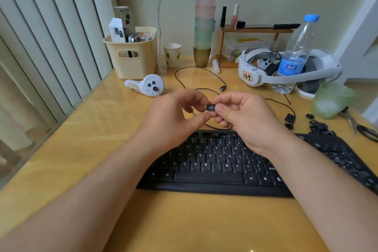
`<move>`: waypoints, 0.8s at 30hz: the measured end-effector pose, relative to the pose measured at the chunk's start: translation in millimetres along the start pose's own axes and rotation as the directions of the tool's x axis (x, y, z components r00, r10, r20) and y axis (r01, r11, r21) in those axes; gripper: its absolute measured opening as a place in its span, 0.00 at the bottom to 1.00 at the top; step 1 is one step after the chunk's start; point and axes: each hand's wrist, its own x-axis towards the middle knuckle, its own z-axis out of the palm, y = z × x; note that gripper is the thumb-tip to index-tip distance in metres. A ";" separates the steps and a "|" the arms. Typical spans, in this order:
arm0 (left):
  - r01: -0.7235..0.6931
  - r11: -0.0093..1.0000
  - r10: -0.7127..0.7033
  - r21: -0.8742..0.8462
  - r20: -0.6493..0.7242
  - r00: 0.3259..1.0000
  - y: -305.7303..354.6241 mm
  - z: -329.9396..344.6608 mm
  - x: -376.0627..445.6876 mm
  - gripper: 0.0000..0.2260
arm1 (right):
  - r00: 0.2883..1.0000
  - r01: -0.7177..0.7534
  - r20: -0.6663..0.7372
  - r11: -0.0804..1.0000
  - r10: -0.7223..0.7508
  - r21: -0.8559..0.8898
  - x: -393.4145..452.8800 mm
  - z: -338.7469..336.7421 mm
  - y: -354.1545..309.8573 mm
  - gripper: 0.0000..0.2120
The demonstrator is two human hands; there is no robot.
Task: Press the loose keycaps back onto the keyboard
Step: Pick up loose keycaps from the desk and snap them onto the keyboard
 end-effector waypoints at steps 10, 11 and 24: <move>0.074 0.985 -0.071 -0.158 0.028 0.997 4.2 -2.4 -0.6 0.05 | 0.984 0.172 0.019 0.910 -0.178 -0.377 -6.8 -6.5 -9.6 0.08; 0.078 0.984 -0.075 -0.162 0.026 0.997 4.4 -2.0 -0.6 0.05 | 0.977 0.204 0.034 0.868 -0.212 -0.453 -7.5 -8.2 -12.6 0.08; 0.277 0.855 -0.154 -0.439 0.295 0.943 32.8 6.9 10.3 0.09 | 0.940 0.335 0.262 0.437 -0.220 -0.835 -11.4 -52.3 -70.3 0.04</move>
